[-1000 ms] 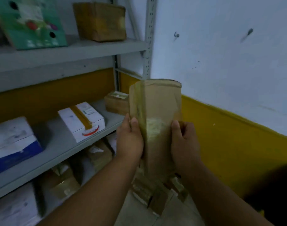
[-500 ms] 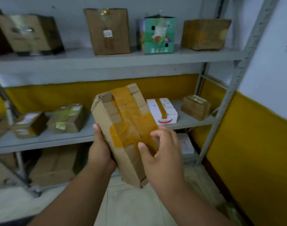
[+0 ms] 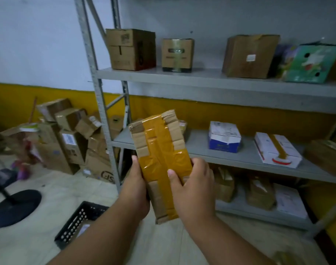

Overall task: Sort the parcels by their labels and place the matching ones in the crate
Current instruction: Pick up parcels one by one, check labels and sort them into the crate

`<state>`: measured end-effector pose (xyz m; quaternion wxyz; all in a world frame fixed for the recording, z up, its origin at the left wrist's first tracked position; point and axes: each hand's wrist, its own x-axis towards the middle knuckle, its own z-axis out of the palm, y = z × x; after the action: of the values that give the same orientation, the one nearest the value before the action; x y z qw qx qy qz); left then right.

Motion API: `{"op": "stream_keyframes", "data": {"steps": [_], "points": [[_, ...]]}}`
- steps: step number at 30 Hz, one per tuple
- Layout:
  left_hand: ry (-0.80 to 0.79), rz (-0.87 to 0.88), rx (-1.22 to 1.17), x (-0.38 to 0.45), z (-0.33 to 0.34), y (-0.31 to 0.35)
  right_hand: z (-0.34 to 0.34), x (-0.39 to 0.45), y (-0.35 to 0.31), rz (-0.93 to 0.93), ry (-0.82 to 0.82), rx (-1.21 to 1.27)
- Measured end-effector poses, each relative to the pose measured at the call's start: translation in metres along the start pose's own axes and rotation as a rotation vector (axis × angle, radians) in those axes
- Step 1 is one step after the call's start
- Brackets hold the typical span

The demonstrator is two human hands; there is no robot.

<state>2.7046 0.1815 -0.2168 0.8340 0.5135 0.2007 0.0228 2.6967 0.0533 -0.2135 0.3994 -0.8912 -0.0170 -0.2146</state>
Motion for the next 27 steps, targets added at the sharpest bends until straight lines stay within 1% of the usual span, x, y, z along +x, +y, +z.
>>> {"op": "stream_keyframes", "data": {"steps": [1, 4, 6, 8, 11, 13, 16, 18, 20, 21, 23, 27], "points": [[-0.007, 0.017, -0.043, -0.007, -0.027, 0.013, 0.016, -0.012, -0.018, -0.06, -0.02, 0.046], [0.082, 0.019, -0.133, -0.019, -0.112, 0.049, 0.059, -0.043, -0.07, -0.252, -0.152, 0.268], [0.131, 0.016, -0.148, -0.028, -0.16, 0.068, 0.081, -0.056, -0.104, -0.294, -0.26, 0.422], [0.197, 0.024, -0.153, -0.033, -0.199, 0.083, 0.099, -0.064, -0.138, -0.275, -0.354, 0.504], [0.283, 0.077, -0.132, -0.04, -0.243, 0.102, 0.128, -0.075, -0.178, -0.254, -0.386, 0.513], [0.353, 0.123, -0.076, -0.041, -0.262, 0.11, 0.148, -0.081, -0.197, -0.223, -0.406, 0.48], [0.458, 0.185, 0.005, -0.042, -0.287, 0.12, 0.179, -0.078, -0.22, -0.154, -0.574, 0.392], [0.544, 0.23, 0.099, -0.032, -0.306, 0.125, 0.201, -0.071, -0.232, -0.129, -0.679, 0.375], [0.632, 0.28, 0.222, -0.018, -0.322, 0.129, 0.224, -0.062, -0.24, -0.121, -0.681, 0.367], [0.634, 0.313, 0.315, -0.009, -0.328, 0.132, 0.236, -0.057, -0.243, -0.116, -0.651, 0.368], [0.6, 0.368, 0.47, 0.015, -0.334, 0.138, 0.261, -0.046, -0.247, -0.109, -0.58, 0.368], [0.51, 0.332, 0.556, 0.078, -0.351, 0.141, 0.313, -0.02, -0.243, -0.069, -0.496, 0.348]]}}
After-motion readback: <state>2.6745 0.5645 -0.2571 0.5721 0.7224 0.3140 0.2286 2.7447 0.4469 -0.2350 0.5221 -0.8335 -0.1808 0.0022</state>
